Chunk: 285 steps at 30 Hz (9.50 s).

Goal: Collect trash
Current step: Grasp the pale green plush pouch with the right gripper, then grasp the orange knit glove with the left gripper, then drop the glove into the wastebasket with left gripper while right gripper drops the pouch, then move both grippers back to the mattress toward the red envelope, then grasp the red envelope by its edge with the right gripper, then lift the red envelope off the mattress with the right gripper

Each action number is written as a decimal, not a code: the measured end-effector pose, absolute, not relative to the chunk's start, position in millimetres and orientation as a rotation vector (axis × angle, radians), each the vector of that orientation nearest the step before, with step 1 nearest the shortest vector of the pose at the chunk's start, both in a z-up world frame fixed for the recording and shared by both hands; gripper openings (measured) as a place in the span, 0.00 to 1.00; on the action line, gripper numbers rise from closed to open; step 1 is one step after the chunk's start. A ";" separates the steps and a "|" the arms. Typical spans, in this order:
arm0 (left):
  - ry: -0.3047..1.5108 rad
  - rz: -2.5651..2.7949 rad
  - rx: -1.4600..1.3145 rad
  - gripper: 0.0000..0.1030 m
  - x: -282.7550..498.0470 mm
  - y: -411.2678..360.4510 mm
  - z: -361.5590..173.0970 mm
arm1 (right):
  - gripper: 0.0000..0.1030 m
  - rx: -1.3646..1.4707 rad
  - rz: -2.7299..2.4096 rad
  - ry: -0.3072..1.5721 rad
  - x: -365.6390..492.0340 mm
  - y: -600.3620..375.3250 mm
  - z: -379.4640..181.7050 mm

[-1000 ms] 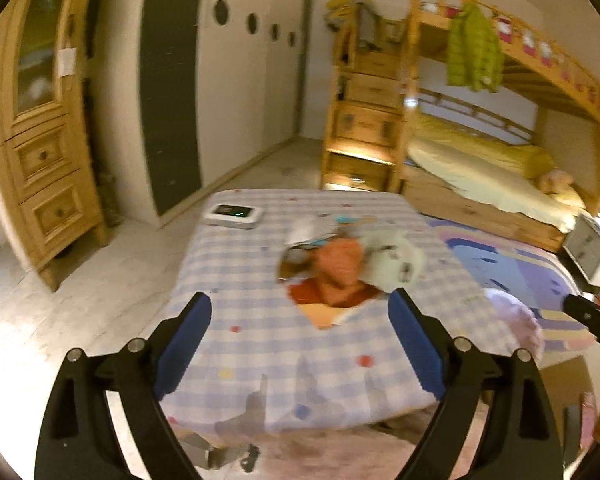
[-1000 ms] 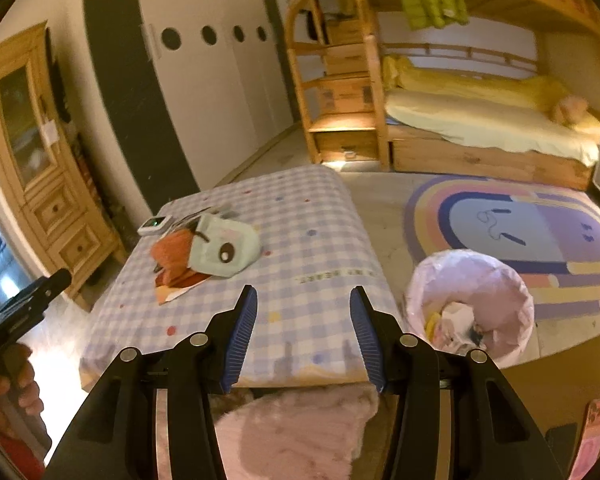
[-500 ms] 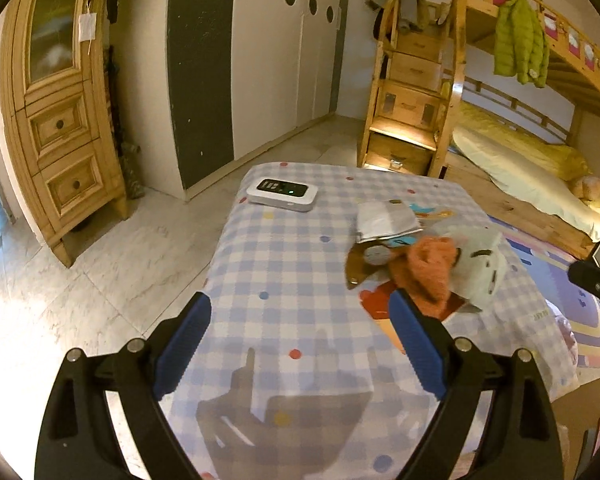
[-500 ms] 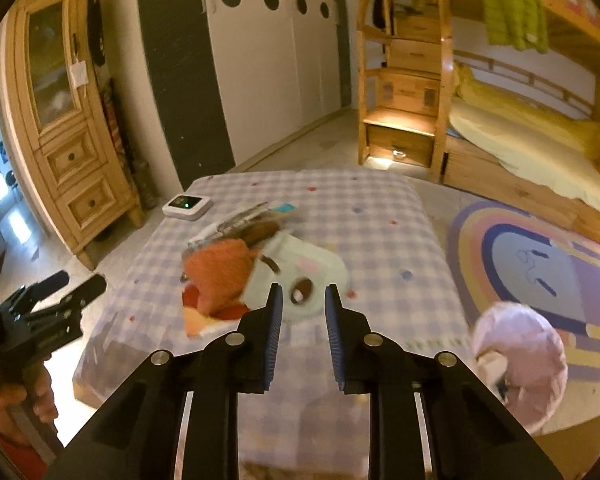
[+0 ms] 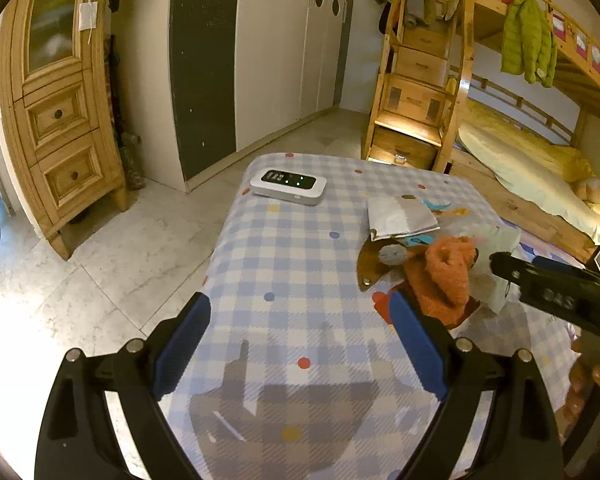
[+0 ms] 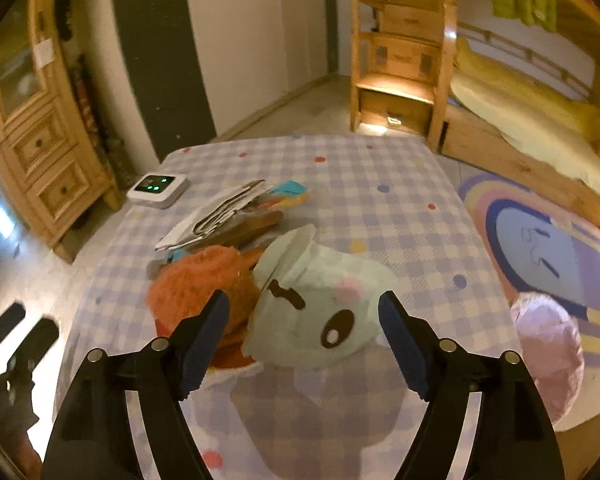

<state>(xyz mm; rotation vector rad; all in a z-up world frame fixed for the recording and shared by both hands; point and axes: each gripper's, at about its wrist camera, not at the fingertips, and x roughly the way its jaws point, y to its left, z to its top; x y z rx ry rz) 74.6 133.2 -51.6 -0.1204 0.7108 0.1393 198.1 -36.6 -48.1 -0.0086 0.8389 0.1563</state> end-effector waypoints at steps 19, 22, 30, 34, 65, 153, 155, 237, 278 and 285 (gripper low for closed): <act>0.729 0.058 -0.087 0.90 72.3 116.7 -48.7 | 0.10 0.156 0.027 0.768 169.3 -90.1 -32.1; 0.718 0.058 -0.103 0.90 71.8 108.1 -46.5 | 0.10 0.158 0.031 0.681 151.0 -115.9 -13.2; 0.724 0.019 -0.093 0.90 82.2 71.7 -44.5 | 0.10 0.104 0.148 0.632 133.4 -142.2 -1.8; 0.745 -0.020 -0.078 0.81 92.9 59.8 -46.8 | 0.10 0.117 0.169 0.637 134.4 -149.7 -6.9; 0.570 -0.282 0.045 0.12 87.4 -16.3 48.8 | 0.10 0.239 0.120 0.576 105.9 -226.2 1.8; 0.846 0.089 -0.054 0.69 128.0 103.0 -102.9 | 0.49 0.034 0.133 0.785 104.2 -145.3 -36.3; 0.850 0.093 -0.049 0.69 134.8 102.1 -104.7 | 0.49 0.034 0.130 0.790 106.1 -146.9 -37.9; 0.837 -0.110 -0.076 0.72 110.0 80.3 -80.6 | 0.01 0.295 0.340 0.887 179.8 -115.2 -83.2; 0.831 -0.155 -0.071 0.72 110.1 54.8 -78.3 | 0.32 0.088 0.217 0.763 128.7 -160.3 -33.4; 0.838 -0.149 -0.061 0.72 110.2 50.9 -80.0 | 0.34 0.028 0.159 0.740 129.7 -157.4 -32.2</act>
